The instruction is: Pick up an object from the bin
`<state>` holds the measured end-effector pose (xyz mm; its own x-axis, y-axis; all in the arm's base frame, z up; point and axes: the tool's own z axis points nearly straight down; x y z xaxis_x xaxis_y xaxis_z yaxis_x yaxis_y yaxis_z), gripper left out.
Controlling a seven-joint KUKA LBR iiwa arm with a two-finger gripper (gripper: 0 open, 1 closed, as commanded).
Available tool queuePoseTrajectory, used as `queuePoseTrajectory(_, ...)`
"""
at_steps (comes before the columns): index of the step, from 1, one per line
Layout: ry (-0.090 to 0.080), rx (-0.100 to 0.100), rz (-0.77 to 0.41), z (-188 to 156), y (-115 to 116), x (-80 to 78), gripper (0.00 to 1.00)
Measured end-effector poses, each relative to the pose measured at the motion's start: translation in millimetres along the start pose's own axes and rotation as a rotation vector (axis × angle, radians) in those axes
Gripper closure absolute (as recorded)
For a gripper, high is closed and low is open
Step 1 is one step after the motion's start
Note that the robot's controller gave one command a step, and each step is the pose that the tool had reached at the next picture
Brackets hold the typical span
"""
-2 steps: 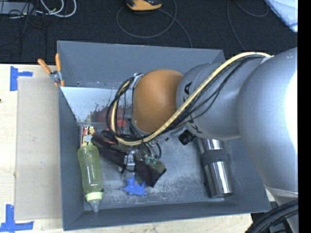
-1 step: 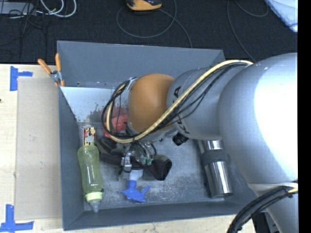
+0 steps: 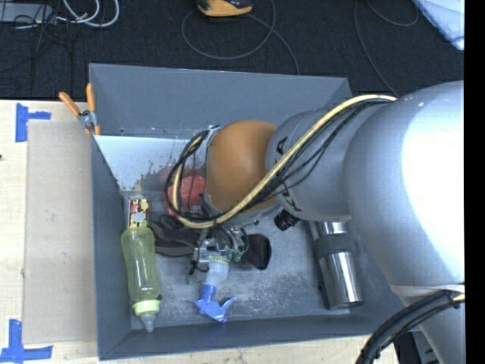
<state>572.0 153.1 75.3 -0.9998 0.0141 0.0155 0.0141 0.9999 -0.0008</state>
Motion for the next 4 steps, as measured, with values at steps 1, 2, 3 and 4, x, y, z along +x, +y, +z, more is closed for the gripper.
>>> queuePoseTrajectory(1,0.024,0.001,-0.004,-0.1,8.1,-5.2,0.0)
queuePoseTrajectory(2,0.0,-0.001,0.005,0.1,0.4,-0.2,1.0)
queuePoseTrajectory(3,0.0,-0.001,0.005,0.1,0.4,-0.3,1.0)
queuePoseTrajectory(4,0.0,-0.001,0.006,0.0,0.4,-0.3,1.0)
